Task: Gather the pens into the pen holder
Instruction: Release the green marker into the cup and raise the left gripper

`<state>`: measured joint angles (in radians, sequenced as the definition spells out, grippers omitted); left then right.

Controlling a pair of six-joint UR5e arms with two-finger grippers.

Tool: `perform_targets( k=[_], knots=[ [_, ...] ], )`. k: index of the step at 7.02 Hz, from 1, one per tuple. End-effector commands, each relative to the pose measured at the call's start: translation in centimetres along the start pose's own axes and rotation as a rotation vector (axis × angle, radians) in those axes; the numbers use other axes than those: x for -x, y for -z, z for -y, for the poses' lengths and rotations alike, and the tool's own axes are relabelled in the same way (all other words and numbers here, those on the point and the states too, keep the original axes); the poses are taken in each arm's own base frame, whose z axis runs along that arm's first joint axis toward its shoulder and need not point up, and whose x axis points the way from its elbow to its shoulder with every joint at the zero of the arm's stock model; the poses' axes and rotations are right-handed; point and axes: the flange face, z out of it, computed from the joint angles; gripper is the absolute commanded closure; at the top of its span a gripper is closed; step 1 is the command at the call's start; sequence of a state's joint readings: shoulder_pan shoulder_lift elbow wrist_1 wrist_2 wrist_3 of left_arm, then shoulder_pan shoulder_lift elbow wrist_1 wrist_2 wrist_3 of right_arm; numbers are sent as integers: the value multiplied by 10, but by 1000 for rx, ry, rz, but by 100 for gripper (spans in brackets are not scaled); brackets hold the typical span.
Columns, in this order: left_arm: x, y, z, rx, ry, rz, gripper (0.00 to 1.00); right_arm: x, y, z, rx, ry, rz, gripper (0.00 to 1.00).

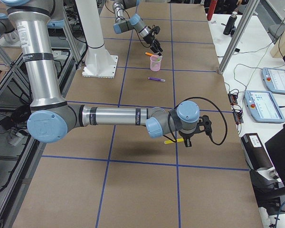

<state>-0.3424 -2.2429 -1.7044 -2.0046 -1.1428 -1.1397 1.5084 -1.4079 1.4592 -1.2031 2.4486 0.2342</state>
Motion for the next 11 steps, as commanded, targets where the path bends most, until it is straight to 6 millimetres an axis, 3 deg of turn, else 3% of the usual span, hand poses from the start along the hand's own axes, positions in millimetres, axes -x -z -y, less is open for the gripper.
perform_targets(
  k=[1, 3, 5, 6, 9, 11],
  knots=[
    [-3, 3, 10, 63, 3, -60, 1, 60, 46, 18, -96, -17, 28, 100],
    [28, -6, 54, 157, 28, -75, 2, 110, 83, 27, -167, -68, 62, 100],
    [78, -15, 107, 301, -16, -44, 2, 132, 100, 29, -201, -54, 76, 100],
    [94, -18, 117, 356, -68, -26, 2, 139, 108, 29, -233, -35, 57, 100],
    [114, -27, 115, 451, -174, 23, 2, 159, 105, 28, -378, -54, 98, 100],
    [120, -32, 107, 514, -207, 60, 2, 200, 68, 16, -490, -126, 178, 100]
  ],
)
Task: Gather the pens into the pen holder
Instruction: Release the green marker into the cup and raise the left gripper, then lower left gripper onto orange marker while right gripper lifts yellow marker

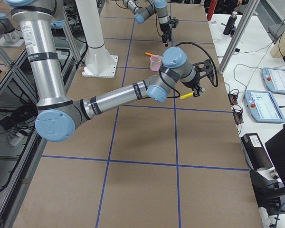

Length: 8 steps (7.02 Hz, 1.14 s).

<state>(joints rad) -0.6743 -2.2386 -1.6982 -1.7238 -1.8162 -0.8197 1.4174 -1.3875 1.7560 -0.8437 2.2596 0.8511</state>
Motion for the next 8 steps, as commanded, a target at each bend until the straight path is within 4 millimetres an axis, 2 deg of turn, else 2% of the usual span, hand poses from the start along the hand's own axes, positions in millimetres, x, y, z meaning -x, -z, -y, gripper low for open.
perform_targets(
  k=[1, 2, 3, 4, 8],
  knots=[
    [2, -4, -5, 54, -22, 4, 2, 28, -15, -21, -89, -12, 91, 100],
    [3, -5, -4, 54, -22, 5, 2, 49, -24, -30, -89, 37, 149, 100],
    [10, -13, -9, 67, -22, 19, 2, 59, -37, -47, -93, 142, 212, 100],
    [14, -29, -14, 95, -64, 36, 2, 52, -55, -60, -121, 255, 272, 100],
    [26, -95, -38, 315, -109, -14, 2, 97, -83, -93, -129, 304, 346, 100]
  ],
)
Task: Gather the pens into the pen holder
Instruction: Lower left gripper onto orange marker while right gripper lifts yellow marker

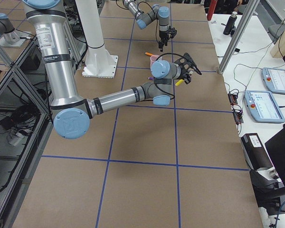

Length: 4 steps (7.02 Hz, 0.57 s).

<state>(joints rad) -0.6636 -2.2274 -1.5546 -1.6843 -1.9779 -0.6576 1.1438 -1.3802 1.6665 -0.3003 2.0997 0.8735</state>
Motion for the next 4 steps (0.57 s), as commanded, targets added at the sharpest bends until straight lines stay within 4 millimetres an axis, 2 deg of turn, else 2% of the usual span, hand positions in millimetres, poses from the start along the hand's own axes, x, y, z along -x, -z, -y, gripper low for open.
perform_targets(
  k=[1, 3, 4],
  knots=[
    [-7, -35, -11, 85, -16, -22, 2, 25, -20, -17, 3, 20, 48, 100],
    [-9, -37, -16, 115, -8, -48, 2, 42, -32, -29, -9, 29, 72, 100],
    [-13, -37, -18, 128, -2, -63, 2, 43, -34, -30, -5, 29, 75, 100]
  ],
)
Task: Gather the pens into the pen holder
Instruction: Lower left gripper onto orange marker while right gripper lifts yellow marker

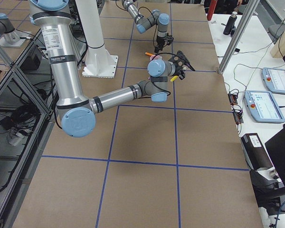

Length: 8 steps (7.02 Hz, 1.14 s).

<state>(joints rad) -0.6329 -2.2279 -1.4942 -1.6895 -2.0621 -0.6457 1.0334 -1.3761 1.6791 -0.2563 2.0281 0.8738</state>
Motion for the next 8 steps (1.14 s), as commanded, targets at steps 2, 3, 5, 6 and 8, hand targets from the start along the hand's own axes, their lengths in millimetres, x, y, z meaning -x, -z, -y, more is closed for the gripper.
perform_targets(
  k=[2, 3, 5, 6, 8],
  knots=[
    [-11, -5, -8, 37, 2, -37, 20, 9, -9, -8, 9, 1, 17, 100],
    [-9, -7, -8, 41, 3, -34, 24, 12, -11, -11, 16, 1, 25, 100],
    [-4, -14, -8, 48, 2, -23, 26, 22, -17, -3, 5, 11, 45, 100],
    [-4, -14, -8, 46, 4, -21, 32, 22, -17, -3, 5, 12, 45, 100],
    [-10, -20, -12, 54, 0, -20, 37, 22, -18, -3, 6, 11, 44, 100]
  ],
)
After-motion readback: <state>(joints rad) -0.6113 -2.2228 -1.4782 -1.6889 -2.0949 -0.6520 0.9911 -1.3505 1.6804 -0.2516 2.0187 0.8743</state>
